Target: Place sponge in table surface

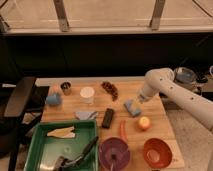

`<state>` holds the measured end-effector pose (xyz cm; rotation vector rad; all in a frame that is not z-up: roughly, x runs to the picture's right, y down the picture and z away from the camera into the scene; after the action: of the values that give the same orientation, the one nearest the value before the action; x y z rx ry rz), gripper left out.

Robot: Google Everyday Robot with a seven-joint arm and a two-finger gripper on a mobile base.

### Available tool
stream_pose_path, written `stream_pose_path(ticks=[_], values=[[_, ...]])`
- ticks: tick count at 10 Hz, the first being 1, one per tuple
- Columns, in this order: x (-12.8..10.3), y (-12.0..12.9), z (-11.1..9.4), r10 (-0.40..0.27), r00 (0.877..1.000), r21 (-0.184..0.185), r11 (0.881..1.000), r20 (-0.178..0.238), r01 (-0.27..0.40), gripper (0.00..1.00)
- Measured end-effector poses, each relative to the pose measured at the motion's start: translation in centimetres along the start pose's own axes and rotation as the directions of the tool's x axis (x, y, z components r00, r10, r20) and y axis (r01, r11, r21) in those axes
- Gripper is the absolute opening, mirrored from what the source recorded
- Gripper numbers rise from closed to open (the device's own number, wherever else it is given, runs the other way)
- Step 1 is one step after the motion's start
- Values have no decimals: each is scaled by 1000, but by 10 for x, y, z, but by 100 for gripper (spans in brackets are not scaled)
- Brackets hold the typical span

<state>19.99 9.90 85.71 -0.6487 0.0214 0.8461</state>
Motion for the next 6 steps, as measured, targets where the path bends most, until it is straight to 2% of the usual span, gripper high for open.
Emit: stream_pose_path(ticks=[4,6], values=[[5,-5,20,29,999,-51,998,-22,-30,65],[14,-6,34,44,998,-78,996,-47,-47,65]])
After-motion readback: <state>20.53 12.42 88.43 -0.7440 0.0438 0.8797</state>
